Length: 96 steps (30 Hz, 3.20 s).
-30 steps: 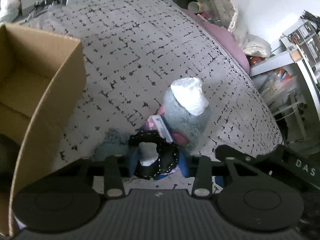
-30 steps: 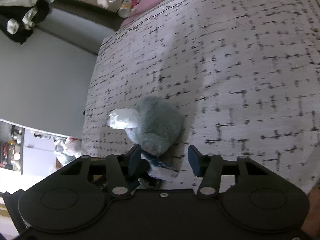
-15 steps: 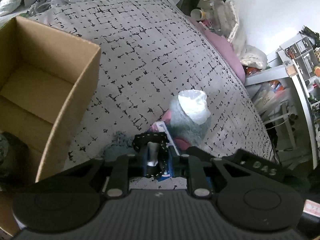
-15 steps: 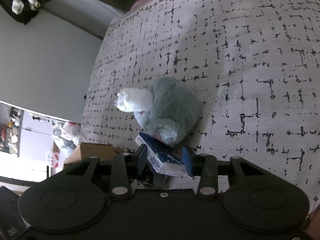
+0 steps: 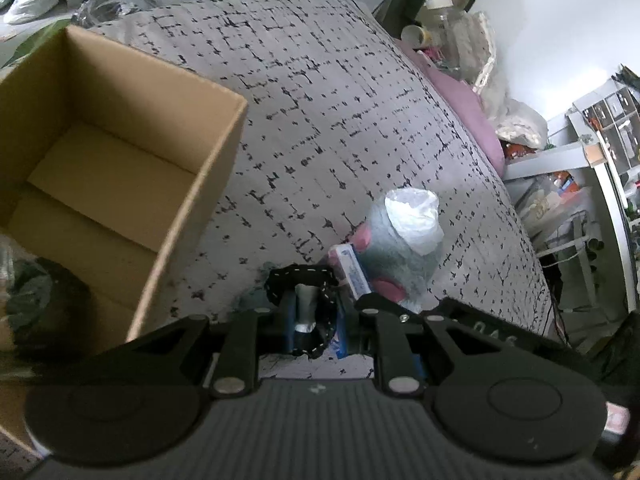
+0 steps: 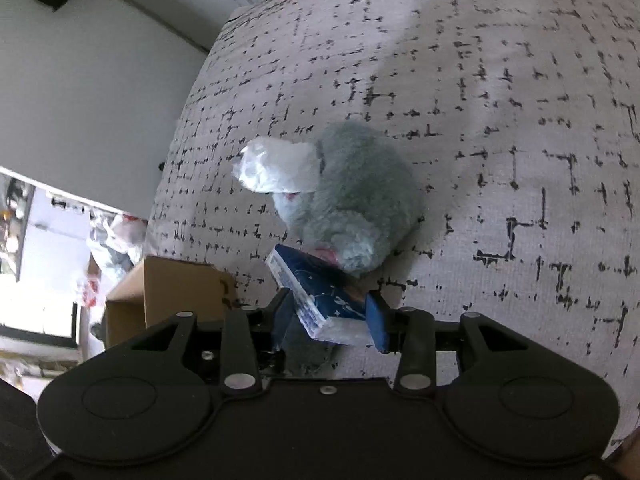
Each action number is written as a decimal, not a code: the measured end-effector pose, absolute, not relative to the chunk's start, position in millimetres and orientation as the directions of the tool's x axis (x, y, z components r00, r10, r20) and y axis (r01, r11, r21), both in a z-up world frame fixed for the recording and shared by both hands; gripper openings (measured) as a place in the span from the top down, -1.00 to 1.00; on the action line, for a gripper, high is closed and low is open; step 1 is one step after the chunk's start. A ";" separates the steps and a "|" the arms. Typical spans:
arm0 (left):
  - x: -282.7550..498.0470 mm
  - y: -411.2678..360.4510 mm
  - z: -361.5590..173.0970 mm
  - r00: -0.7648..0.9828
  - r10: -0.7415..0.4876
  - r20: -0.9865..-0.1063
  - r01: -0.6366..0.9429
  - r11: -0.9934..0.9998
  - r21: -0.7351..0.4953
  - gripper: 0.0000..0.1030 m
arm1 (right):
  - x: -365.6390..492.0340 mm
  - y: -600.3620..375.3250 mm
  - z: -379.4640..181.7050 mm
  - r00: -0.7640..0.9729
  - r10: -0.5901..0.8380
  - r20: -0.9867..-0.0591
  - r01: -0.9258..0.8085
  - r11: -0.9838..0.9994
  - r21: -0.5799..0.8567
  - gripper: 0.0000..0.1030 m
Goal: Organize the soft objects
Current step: 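Grasp the black plush with the left tool while the right tool grasps the blue tissue pack, then carry the black plush with the left tool while the right tool carries the tissue pack to the box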
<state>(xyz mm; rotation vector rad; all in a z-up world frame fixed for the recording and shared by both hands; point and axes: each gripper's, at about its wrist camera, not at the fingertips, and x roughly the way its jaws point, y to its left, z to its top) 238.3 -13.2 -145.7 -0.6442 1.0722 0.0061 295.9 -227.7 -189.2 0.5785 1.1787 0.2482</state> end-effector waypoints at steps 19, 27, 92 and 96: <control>204.6 11.0 -106.6 0.556 -0.208 -0.805 -0.344 0.824 -0.451 0.63 | 303.3 -209.0 -206.6 0.381 0.440 -0.814 0.073 0.863 0.500 -0.09; 188.3 21.6 -90.5 0.572 -0.193 -0.797 -0.354 0.819 -0.452 0.63 | 298.9 -208.3 -206.6 0.416 0.440 -0.796 0.068 0.858 0.510 0.25; 151.7 59.1 -50.9 0.640 -0.042 -0.767 -0.377 0.853 -0.361 0.63 | 204.1 -211.6 -96.4 0.546 0.721 -0.426 -0.321 0.650 0.689 0.53; 157.4 66.3 -55.8 0.637 -0.045 -0.769 -0.379 0.851 -0.364 0.63 | 207.9 -203.5 -98.1 0.540 0.720 -0.435 -0.325 0.656 0.681 0.53</control>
